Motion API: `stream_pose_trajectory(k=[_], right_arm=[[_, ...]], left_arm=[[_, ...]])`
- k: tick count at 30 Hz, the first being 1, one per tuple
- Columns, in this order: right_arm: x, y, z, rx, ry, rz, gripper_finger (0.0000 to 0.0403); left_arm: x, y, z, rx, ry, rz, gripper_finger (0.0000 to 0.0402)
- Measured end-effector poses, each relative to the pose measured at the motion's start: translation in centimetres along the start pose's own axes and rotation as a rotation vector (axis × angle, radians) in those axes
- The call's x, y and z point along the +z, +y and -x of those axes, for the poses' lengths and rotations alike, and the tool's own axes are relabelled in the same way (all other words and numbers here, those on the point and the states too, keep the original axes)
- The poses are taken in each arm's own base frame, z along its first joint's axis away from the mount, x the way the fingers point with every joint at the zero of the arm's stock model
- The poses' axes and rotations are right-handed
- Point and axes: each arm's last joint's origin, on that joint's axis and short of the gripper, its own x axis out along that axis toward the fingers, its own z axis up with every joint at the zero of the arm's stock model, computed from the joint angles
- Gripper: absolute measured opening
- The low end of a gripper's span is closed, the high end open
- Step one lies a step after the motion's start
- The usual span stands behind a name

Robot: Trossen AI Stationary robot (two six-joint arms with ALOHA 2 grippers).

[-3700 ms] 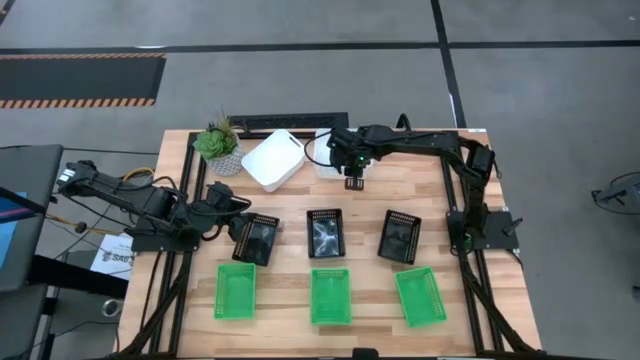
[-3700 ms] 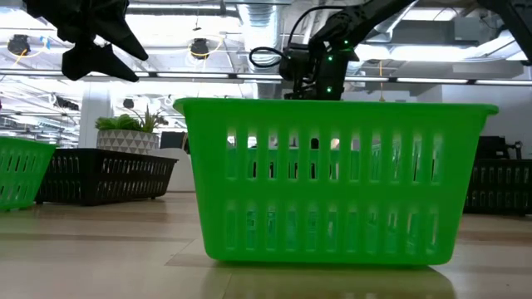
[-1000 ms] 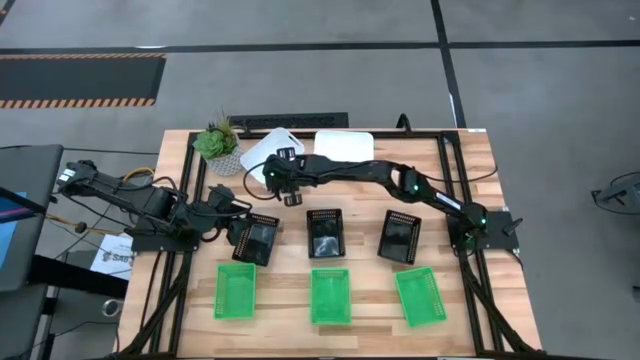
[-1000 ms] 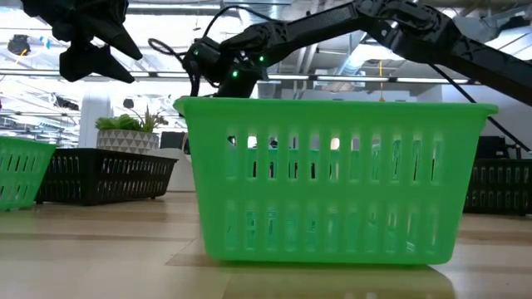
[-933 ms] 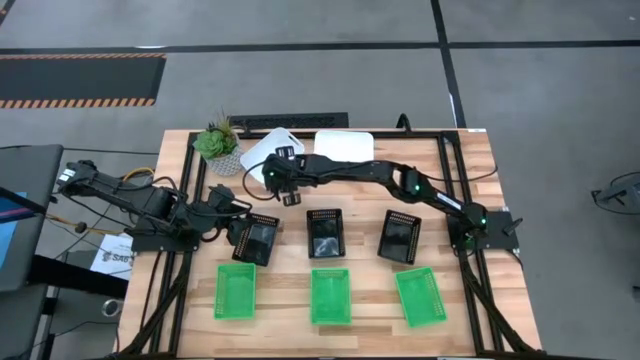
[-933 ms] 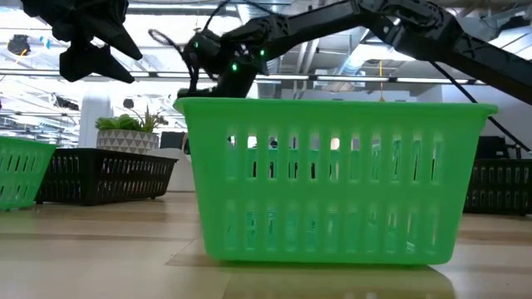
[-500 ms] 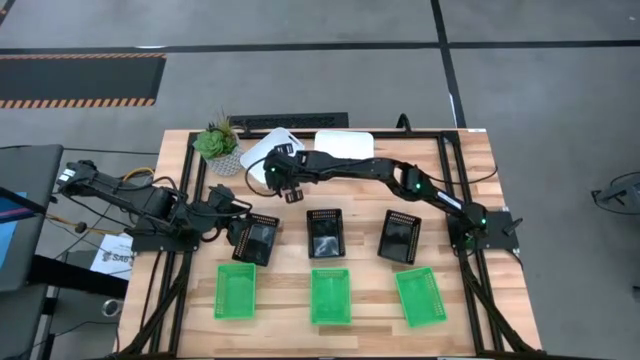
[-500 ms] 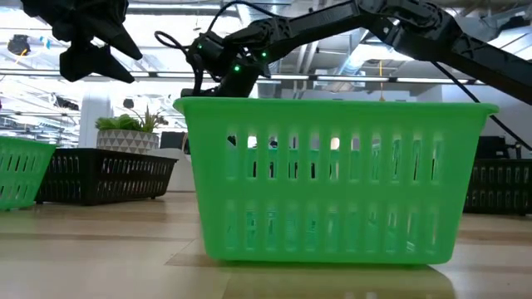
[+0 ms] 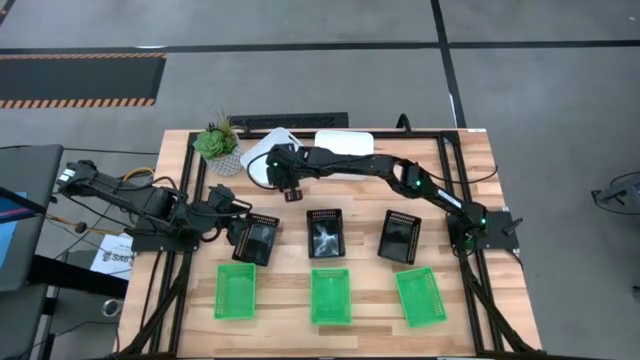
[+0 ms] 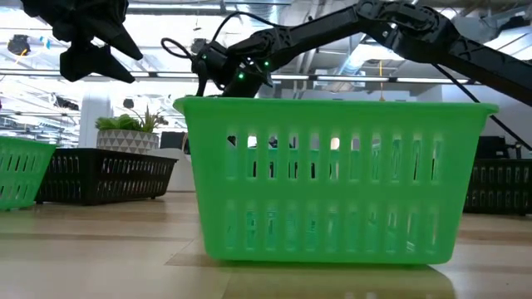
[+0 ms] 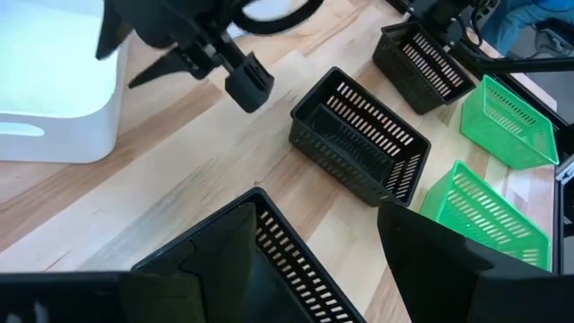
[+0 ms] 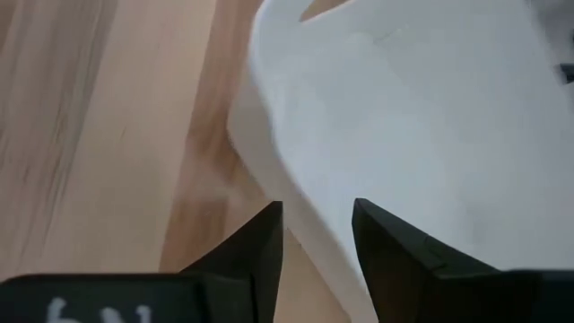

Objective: Stack baskets by color
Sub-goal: Stack the left white bin on the right white bin

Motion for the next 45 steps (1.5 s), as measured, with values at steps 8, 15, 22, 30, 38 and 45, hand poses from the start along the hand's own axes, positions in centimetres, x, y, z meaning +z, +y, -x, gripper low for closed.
stream_pose_trajectory(k=[8, 15, 22, 30, 38, 45], right_arm=[[-0.7, 0.5, -0.7, 0.008, 0.019, 0.002, 0.0157], [-0.4, 1.2, -0.6, -0.009, 0.039, 0.023, 0.0134], [-0.4, 1.3, -0.6, -0.05, 0.064, 0.037, 0.0067], [-0.2, 0.9, -0.8, -0.111, 0.049, -0.033, 0.001], [1.6, -0.7, 1.2, -0.165, -0.044, -0.105, 0.0003], [3.3, -3.9, 9.5, -0.235, -0.14, -0.145, 0.0002]], left_arm=[[0.0, 0.0, 0.0, 0.0, 0.0, 0.0, 0.0224], [0.0, 0.0, 0.0, 0.0, 0.0, 0.001, 0.0224], [0.0, 0.0, 0.0, 0.0, 0.0, 0.001, 0.0224], [0.0, 0.0, 0.0, 0.0, 0.0, 0.002, 0.0224], [0.0, 0.0, 0.0, -0.002, 0.002, 0.01, 0.0224], [0.0, 0.0, 0.0, 0.0, -0.001, 0.023, 0.0224]])
